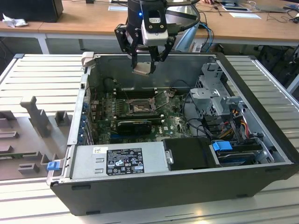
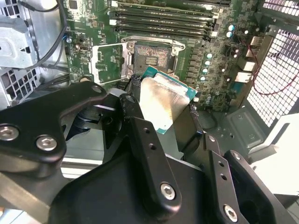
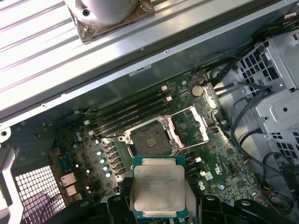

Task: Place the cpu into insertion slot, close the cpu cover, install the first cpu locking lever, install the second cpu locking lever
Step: 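Place the cpu into insertion slot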

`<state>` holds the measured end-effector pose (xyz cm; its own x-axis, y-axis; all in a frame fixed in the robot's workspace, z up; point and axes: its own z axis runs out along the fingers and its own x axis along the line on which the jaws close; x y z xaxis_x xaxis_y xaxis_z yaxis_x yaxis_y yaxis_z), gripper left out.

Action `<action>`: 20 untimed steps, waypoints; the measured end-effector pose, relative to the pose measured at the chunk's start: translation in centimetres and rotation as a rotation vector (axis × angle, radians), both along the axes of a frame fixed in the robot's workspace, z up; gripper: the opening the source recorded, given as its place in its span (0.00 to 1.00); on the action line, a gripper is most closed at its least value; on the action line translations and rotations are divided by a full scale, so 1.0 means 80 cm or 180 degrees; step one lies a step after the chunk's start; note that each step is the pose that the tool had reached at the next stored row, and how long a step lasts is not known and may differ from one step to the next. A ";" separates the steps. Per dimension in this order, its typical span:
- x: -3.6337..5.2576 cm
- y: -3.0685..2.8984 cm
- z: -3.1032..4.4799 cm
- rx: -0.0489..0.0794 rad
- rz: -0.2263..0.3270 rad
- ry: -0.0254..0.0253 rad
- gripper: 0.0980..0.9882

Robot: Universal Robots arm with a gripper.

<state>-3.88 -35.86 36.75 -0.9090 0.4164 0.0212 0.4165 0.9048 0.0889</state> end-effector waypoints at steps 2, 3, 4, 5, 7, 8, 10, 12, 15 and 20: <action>0.000 0.0000 0.0000 0.0000 -0.0055 0.0000 0.48; 0.000 0.0000 0.0000 0.0000 -0.0101 0.0000 0.48; 0.000 0.0000 0.0000 0.0000 -0.0137 0.0000 0.48; 0.000 0.0000 0.0000 0.0000 -0.0207 0.0000 0.48; 0.000 0.0000 -0.0001 0.0000 -0.0282 0.0000 0.48; 0.000 0.0000 0.0000 0.0000 -0.0322 0.0000 0.48; 0.000 0.0000 0.0000 0.0000 -0.0362 0.0000 0.48; 0.000 0.0000 -0.0002 0.0000 -0.0388 0.0000 0.48; 0.000 0.0001 -0.0025 0.0000 -0.0401 0.0001 0.48; 0.000 0.0000 -0.0046 -0.0007 -0.0435 0.0000 0.48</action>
<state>-3.88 -35.87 36.39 -0.8437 0.5364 0.0202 0.5359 0.8398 0.0870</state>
